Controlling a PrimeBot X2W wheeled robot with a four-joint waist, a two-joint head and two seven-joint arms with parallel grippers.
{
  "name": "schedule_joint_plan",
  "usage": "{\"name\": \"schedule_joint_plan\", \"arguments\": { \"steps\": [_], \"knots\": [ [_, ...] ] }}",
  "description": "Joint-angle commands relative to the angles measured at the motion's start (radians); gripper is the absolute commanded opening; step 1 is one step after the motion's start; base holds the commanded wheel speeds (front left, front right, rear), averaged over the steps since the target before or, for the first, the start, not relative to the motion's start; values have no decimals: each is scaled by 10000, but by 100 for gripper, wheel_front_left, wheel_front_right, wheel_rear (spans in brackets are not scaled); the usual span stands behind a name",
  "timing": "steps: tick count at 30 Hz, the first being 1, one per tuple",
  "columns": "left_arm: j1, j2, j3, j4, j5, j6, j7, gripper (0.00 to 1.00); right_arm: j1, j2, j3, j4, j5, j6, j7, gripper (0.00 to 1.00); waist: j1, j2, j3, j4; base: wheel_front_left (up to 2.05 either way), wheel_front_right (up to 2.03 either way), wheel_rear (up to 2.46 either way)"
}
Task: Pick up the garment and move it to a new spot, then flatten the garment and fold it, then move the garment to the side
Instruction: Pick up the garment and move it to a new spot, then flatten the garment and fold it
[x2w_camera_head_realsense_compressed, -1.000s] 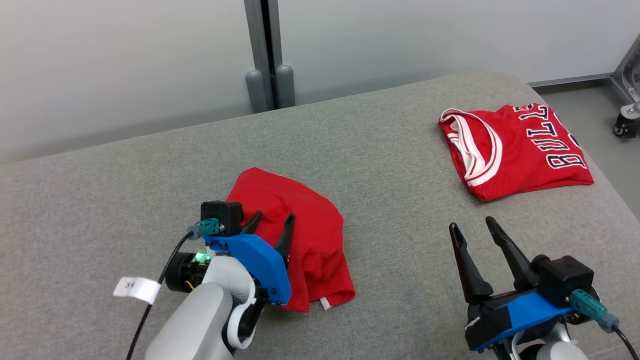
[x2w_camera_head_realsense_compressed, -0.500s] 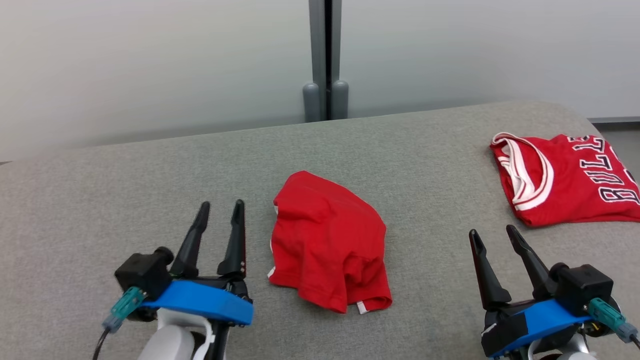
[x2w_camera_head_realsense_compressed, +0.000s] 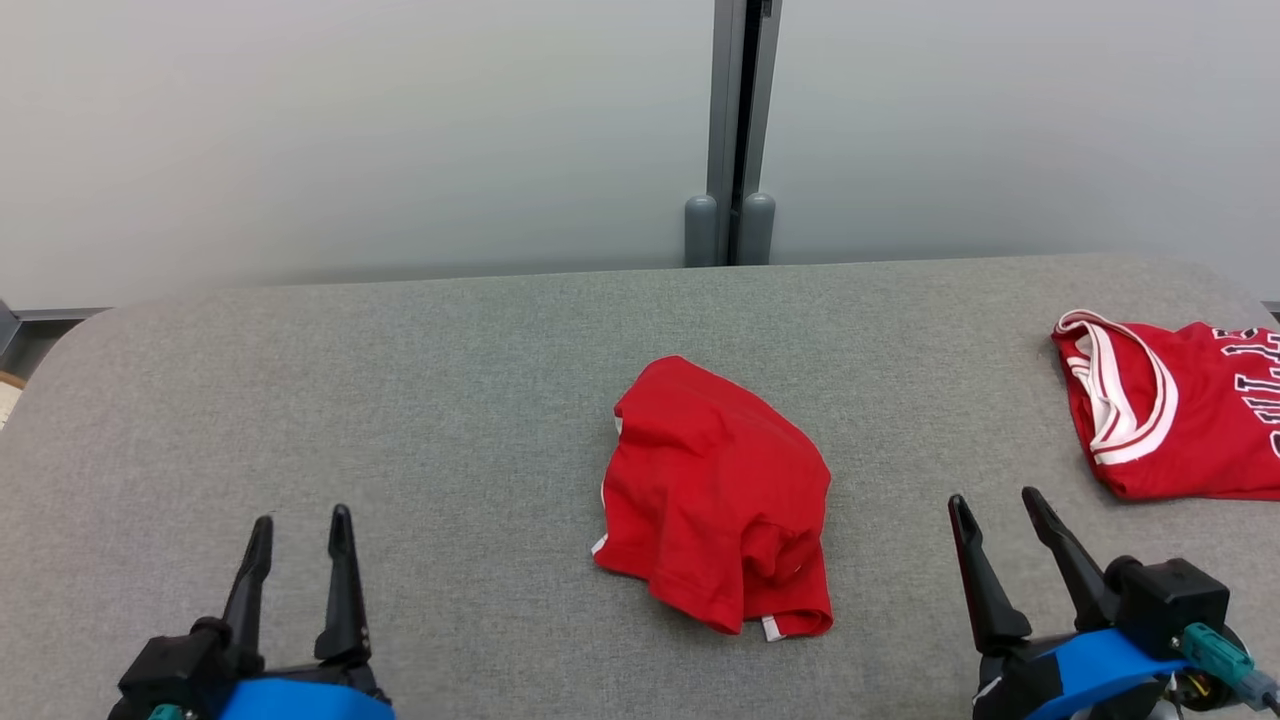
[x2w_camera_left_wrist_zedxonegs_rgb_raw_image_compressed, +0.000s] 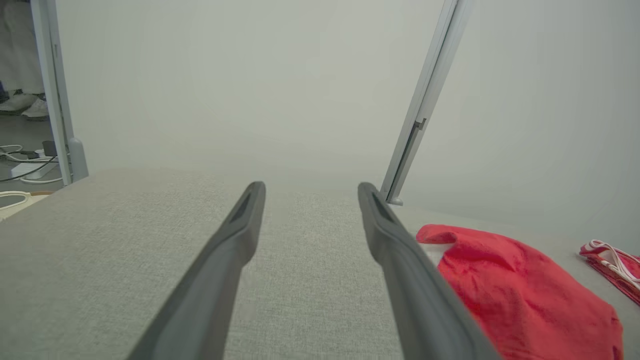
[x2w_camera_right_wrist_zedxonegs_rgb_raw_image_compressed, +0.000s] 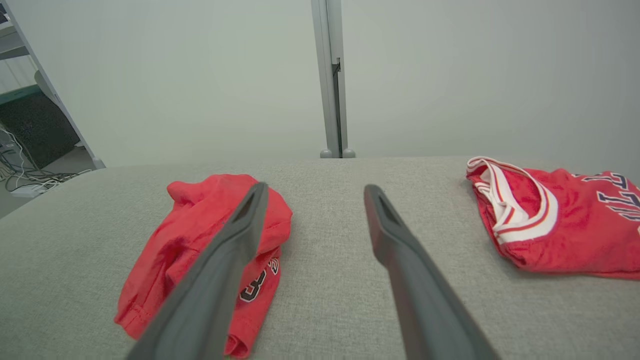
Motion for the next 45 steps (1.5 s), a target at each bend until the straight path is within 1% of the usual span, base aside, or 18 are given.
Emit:
{"name": "schedule_joint_plan", "arguments": {
  "steps": [1, 6, 9, 18, 25, 28, 33, 36, 39, 42, 45],
  "knots": [
    [136, 128, 91, 49, 110, 51, -40, 100, 176, -8, -27, 52, 46, 4, 17, 100, 0, 0, -8, 8, 0, 0, 0],
    [305, 410, 81, 216, 209, 67, 223, 100, 340, -10, -167, 273, 104, 5, 6, 100, 0, 0, -44, 13, 0, 0, 0],
    [378, 480, 84, 210, 145, 82, 439, 100, 390, -8, -147, 384, 136, 4, -26, 100, 0, 0, -59, -13, 0, 0, 0],
    [420, 487, -18, 22, 105, 187, 603, 100, 259, -8, -31, 474, 189, 4, -126, 100, 0, 0, 37, -115, 0, 0, 0],
    [259, 468, -68, -94, 36, 248, 582, 100, 99, -8, 154, 368, 107, 4, -65, 100, 0, 0, 227, -54, 0, 0, 0],
    [264, 482, -53, -125, 13, 270, 549, 100, -40, -8, 565, 346, 214, 5, 46, 100, 0, 0, 277, -24, 0, 0, 0],
    [208, 509, -57, -145, -17, 266, 491, 100, -348, -8, 1769, 549, 565, 5, 419, 100, 0, 0, 373, 85, 0, 0, 0],
    [143, 482, -79, -156, -31, 289, 469, 100, -636, -9, 2667, 991, 844, 4, 782, 100, 0, 0, 460, 197, 0, 0, 0],
    [53, 470, -151, -122, -30, 225, 461, 100, -935, -14, 3305, 1607, 1156, 4, 1014, 100, 0, 0, 542, 375, 0, 0, 0],
    [-56, 457, -242, -68, 2, 184, 464, 100, -1320, -14, 3690, 2288, 1421, 4, 1166, 100, 0, 0, 598, 611, 0, 0, 0],
    [-130, 427, -300, -32, 7, 203, 427, 100, -1696, -17, 3672, 2926, 1473, 4, 1097, 100, 0, 0, 634, 812, 0, 0, 0]
  ]
}}
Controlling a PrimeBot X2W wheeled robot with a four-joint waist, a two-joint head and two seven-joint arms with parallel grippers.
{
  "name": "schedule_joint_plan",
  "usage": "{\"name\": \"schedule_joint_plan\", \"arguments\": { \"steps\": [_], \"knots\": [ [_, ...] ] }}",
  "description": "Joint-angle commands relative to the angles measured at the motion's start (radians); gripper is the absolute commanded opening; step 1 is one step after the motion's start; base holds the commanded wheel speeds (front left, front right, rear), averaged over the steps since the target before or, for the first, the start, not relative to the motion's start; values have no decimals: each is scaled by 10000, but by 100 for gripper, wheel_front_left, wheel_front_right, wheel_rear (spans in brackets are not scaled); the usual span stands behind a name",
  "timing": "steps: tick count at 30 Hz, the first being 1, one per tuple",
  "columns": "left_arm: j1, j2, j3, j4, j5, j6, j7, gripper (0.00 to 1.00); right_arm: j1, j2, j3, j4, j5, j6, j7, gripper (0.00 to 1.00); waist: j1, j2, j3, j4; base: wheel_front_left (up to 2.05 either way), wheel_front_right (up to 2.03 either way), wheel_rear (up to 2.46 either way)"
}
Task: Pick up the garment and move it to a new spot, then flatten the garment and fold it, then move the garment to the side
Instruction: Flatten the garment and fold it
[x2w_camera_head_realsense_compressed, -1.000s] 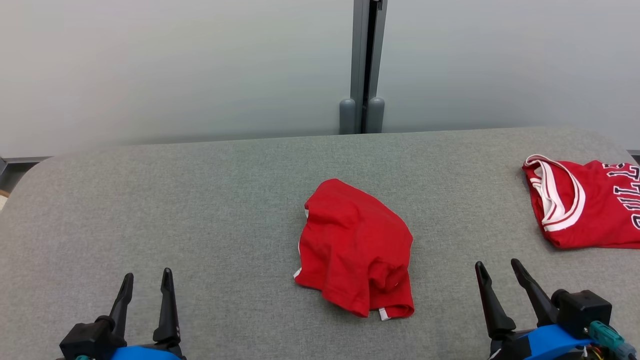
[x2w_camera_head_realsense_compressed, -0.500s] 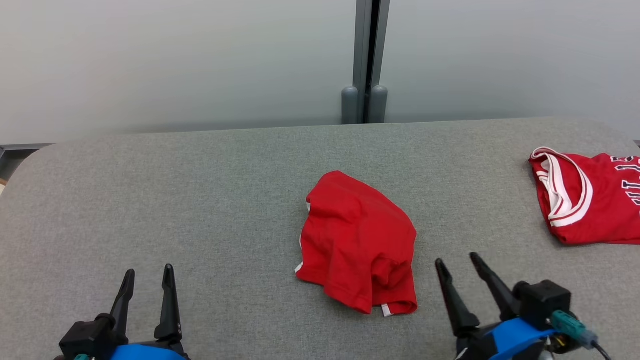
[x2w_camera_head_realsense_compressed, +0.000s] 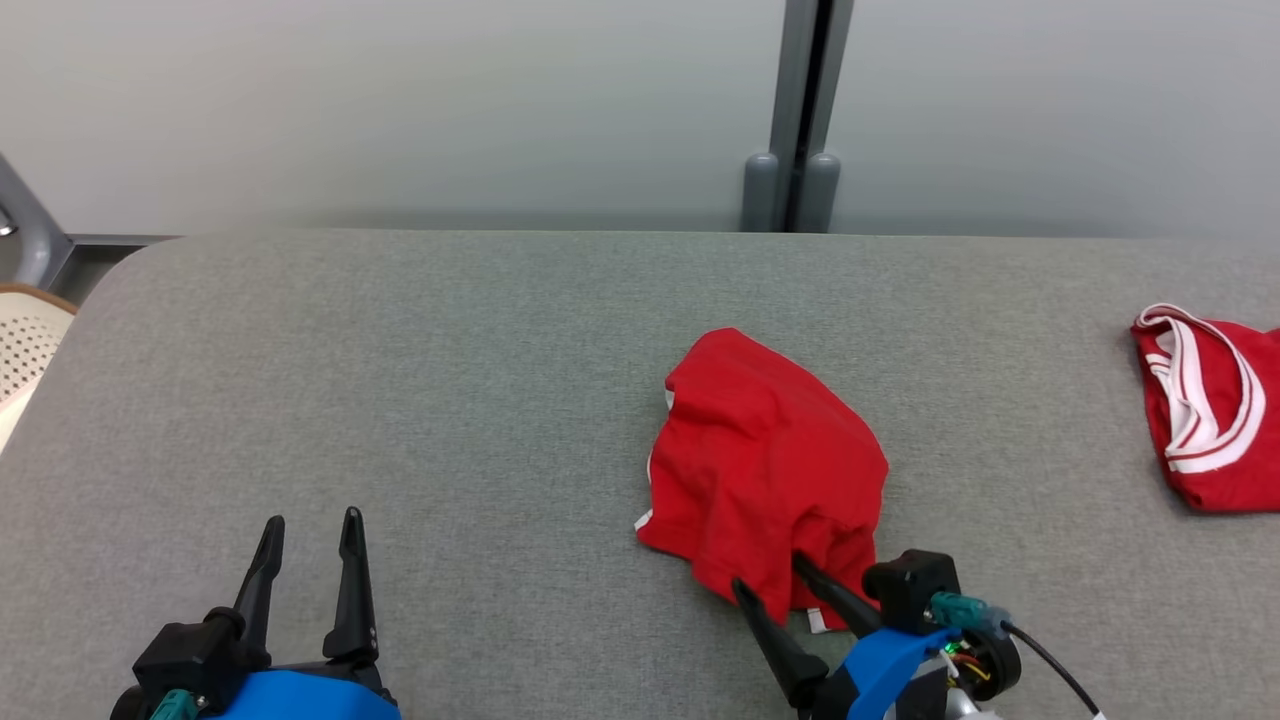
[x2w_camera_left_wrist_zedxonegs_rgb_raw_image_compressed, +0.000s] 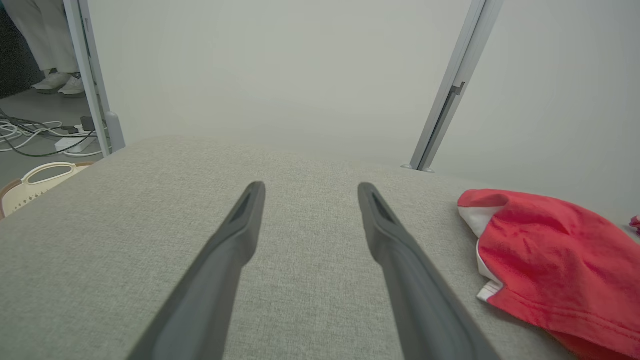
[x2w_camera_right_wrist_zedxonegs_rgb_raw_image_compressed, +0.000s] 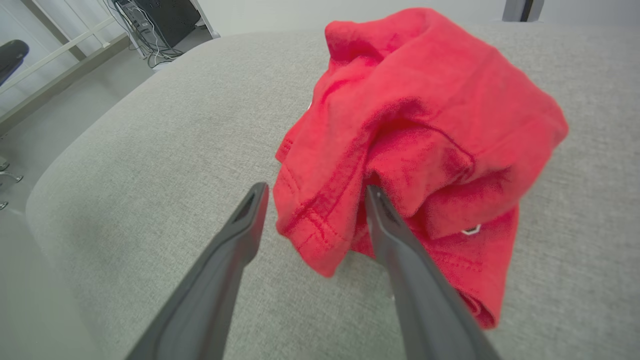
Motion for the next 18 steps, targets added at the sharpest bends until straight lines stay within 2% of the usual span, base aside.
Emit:
{"name": "schedule_joint_plan", "arguments": {
  "steps": [1, 10, 11, 12, 18],
  "knots": [
    [-176, -7, -12, 29, 0, 0, -68, 100, -323, -28, -65, 319, 79, 2, -101, 100, 0, 0, 39, 173, 0, 0, 0],
    [-203, -34, -117, 119, -77, 18, -103, 100, -1148, -30, 221, 1566, 449, 2, -224, 100, 0, 0, 11, 443, 0, 0, 0],
    [-223, -36, -130, 129, -77, 20, -110, 100, -1253, -25, 332, 1656, 501, 3, -242, 35, 0, 0, 21, 449, 0, 0, 0],
    [-245, -39, -143, 140, -64, 16, -116, 100, -1375, -22, 404, 1716, 513, 3, -314, 0, 0, 0, 24, 459, 0, 0, 0],
    [-302, -17, -178, 225, -104, -25, -157, 100, -1980, -18, 670, 1590, 875, 3, -571, 0, 0, 0, -54, 497, 0, 0, 0]
  ]
}}
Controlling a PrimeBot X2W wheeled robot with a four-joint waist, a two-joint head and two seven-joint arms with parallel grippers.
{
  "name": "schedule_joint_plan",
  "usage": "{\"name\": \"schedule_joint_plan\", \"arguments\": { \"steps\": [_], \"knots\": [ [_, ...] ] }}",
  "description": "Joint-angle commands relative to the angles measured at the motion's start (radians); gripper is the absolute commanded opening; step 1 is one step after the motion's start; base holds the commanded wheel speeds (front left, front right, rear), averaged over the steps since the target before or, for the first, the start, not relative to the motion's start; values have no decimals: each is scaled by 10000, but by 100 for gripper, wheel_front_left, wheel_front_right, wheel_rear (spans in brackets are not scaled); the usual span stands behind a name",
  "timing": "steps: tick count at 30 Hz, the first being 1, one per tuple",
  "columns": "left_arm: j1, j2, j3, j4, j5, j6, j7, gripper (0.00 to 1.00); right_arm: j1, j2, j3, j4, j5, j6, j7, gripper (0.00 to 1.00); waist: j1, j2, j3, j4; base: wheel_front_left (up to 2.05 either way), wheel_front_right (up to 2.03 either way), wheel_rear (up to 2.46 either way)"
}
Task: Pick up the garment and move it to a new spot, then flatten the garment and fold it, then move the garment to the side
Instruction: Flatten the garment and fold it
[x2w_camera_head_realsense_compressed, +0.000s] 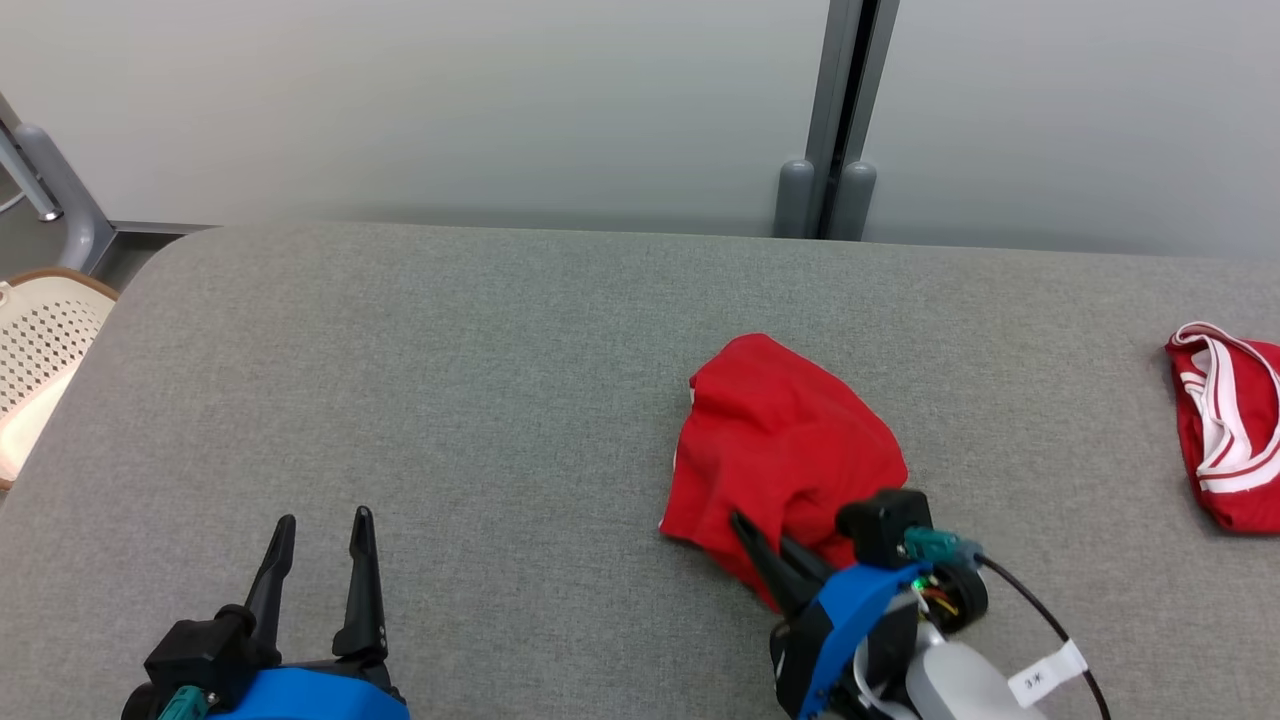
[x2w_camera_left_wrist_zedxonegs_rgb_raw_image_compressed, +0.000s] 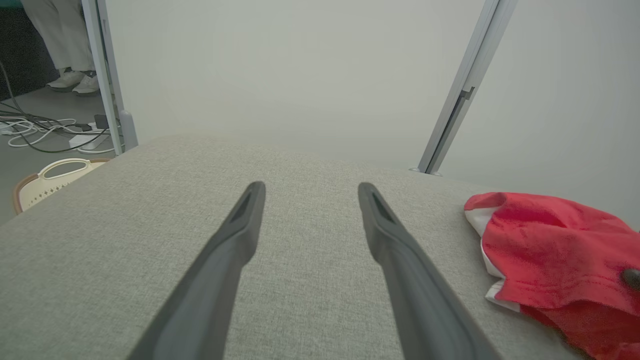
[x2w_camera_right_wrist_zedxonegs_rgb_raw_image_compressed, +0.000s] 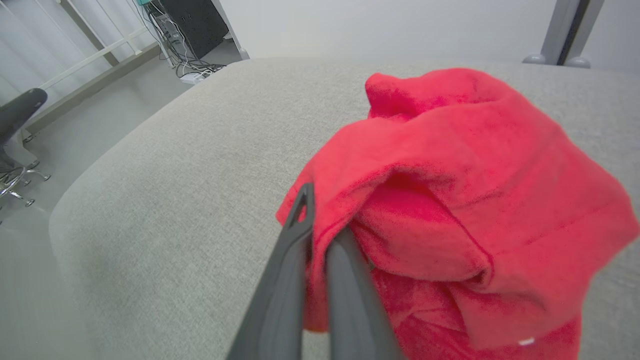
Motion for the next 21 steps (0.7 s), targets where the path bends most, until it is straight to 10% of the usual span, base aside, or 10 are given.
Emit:
{"name": "schedule_joint_plan", "arguments": {
  "steps": [1, 21],
  "knots": [
    [-165, 31, 3, 28, -30, -17, -72, 100, -422, -10, 135, -255, 156, 5, -122, 0, 0, 0, -41, 2, 0, 0, 0],
    [-218, 264, -63, -95, -58, -24, -129, 100, -3379, -21, 1270, -1953, 2261, 4, -748, 0, 0, 0, -76, -61, 0, 0, 0]
  ]
}}
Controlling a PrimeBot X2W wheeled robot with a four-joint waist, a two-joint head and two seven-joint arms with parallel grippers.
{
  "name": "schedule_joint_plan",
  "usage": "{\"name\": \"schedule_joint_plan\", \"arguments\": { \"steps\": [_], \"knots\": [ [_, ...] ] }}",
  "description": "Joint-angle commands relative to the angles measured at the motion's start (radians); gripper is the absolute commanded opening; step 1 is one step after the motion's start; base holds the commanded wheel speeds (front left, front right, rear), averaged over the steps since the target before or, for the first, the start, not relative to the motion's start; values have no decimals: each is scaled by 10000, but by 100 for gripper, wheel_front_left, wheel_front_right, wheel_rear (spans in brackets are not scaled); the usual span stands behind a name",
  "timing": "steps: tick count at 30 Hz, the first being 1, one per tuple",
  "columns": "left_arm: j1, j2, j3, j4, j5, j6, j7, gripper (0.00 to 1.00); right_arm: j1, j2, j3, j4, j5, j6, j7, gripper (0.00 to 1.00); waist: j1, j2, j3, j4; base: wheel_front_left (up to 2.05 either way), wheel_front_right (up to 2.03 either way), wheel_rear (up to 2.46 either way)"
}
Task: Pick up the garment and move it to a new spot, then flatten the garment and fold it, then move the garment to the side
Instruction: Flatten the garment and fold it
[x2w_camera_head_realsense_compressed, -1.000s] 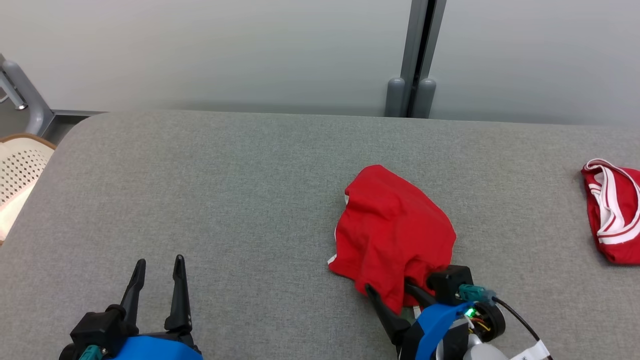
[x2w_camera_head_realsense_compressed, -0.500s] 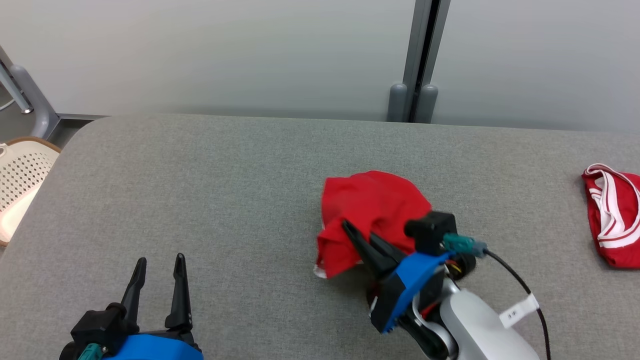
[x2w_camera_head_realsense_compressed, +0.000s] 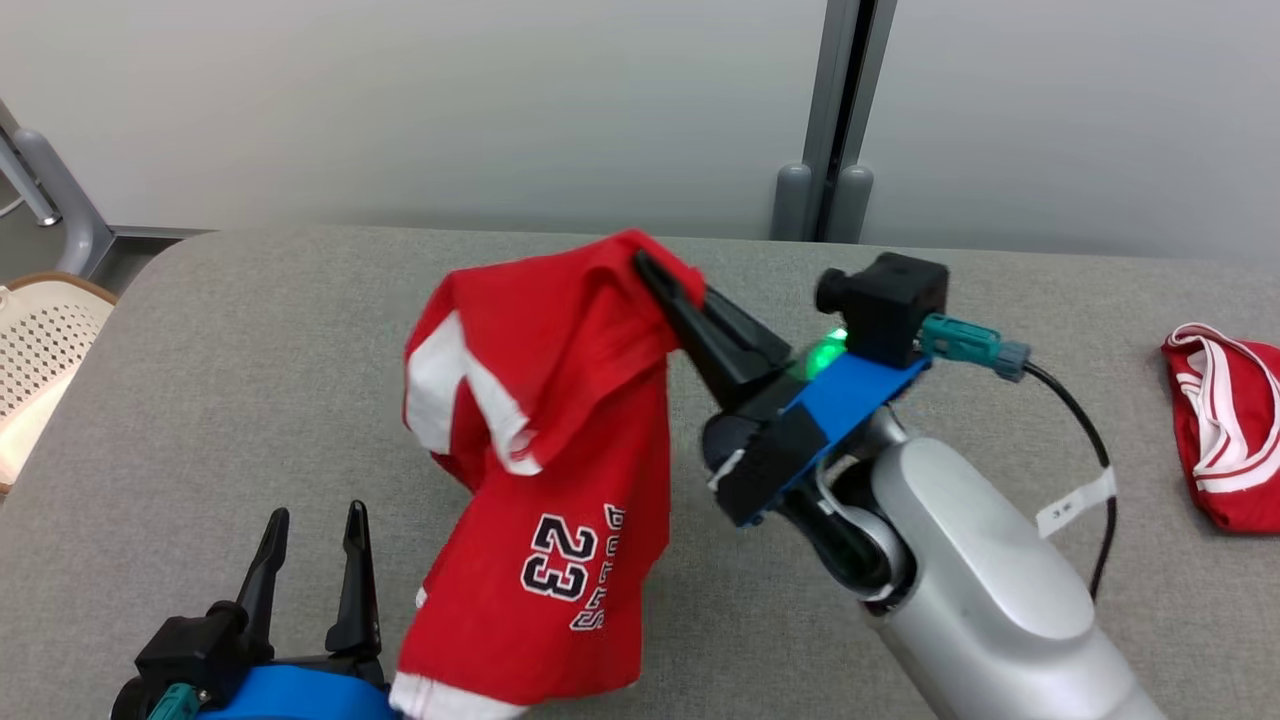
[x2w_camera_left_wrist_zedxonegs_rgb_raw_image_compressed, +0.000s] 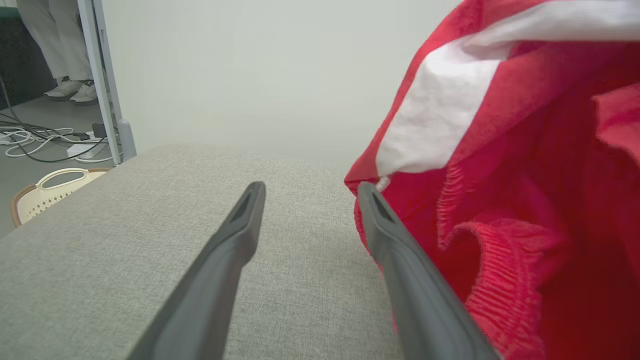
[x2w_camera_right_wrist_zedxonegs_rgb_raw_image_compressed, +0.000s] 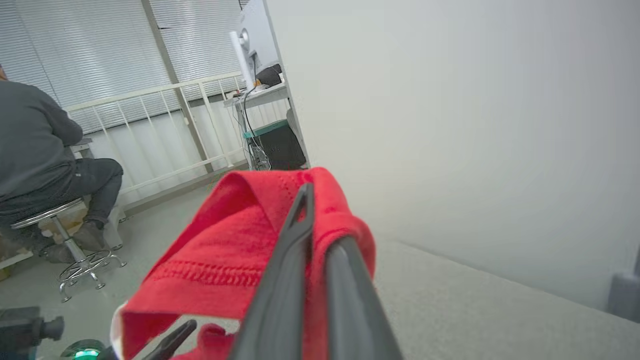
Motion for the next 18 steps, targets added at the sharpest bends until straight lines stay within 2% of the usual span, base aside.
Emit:
{"name": "schedule_joint_plan", "arguments": {
  "steps": [1, 9, 10, 11, 14, 18],
  "knots": [
    [-195, 54, -7, -41, 23, -5, -46, 100, 390, -51, -322, 268, -186, 2, 104, 0, 0, 0, 22, -26, 0, 0, 0],
    [-261, 42, -69, 38, -47, -26, -85, 100, 2043, -456, -2981, 2172, -1573, 3, -104, 0, 0, 0, 136, -219, 0, 0, 0],
    [-270, 46, -76, 50, -54, -28, -90, 100, 2193, -490, -3407, 2411, -1754, 3, -213, 29, 0, 0, 141, -242, 0, 0, 0],
    [-277, 46, -74, 57, -56, -27, -100, 100, 2297, -486, -3817, 2605, -1951, 3, -322, 100, 0, 0, 146, -263, 0, 0, 0],
    [-296, 49, -90, 91, -74, -29, -109, 100, 2452, -380, -4820, 2875, -2370, 3, -551, 100, 0, 0, 162, -297, 0, 0, 0],
    [-309, 66, -108, 121, -75, -44, -150, 100, 2670, -304, -5830, 2594, -2822, 3, -511, 100, 0, 0, 157, -333, 0, 0, 0]
  ]
}}
